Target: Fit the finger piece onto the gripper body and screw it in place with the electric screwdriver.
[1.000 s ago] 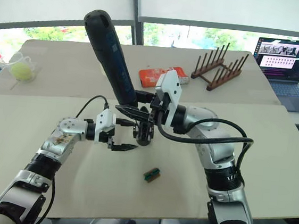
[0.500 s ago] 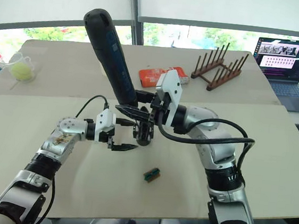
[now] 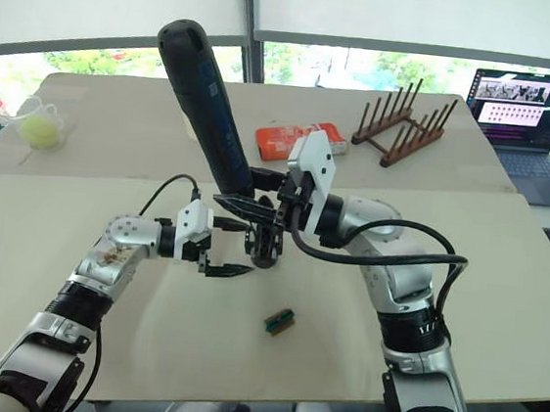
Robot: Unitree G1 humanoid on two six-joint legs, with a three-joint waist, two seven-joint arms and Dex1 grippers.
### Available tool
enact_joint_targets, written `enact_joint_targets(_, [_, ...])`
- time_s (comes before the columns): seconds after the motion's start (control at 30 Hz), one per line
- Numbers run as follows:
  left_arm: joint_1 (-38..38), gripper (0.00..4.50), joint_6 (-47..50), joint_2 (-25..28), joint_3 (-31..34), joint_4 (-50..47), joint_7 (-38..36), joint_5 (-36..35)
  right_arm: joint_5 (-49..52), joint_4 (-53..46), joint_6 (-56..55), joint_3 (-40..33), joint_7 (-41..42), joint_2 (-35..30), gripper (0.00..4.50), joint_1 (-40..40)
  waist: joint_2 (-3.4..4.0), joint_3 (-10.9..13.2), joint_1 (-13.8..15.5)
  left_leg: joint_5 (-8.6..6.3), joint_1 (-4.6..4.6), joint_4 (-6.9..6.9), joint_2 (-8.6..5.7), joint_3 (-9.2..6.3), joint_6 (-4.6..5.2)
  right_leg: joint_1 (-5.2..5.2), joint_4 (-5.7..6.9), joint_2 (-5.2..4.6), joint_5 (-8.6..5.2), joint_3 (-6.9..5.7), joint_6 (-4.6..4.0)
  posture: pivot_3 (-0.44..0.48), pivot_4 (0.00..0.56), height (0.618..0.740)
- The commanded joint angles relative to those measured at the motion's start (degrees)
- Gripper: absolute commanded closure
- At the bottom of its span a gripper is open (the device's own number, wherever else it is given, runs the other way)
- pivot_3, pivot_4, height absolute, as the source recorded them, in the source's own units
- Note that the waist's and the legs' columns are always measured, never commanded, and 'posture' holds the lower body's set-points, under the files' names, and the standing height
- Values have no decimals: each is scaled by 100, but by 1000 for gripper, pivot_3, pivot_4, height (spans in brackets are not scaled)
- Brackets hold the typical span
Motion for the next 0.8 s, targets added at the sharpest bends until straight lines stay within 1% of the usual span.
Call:
enact_joint_targets(0.03, [-124, 0, -110, -3, 57, 13, 16, -1, 127, -344, -119, -164, 13, 2, 2594, -33, 0, 0, -1, 0, 0, 0, 0, 0, 0, 0, 0, 0, 0, 0, 0, 0, 150, 740])
enact_joint_targets(0.8, [-139, 0, -136, -33, 60, 50, 12, 7, 176, -450, -59, -161, 6, 0, 2594, -19, 0, 0, -1, 0, 0, 0, 0, 0, 0, 0, 0, -1, 0, 0, 0, 0, 150, 740])
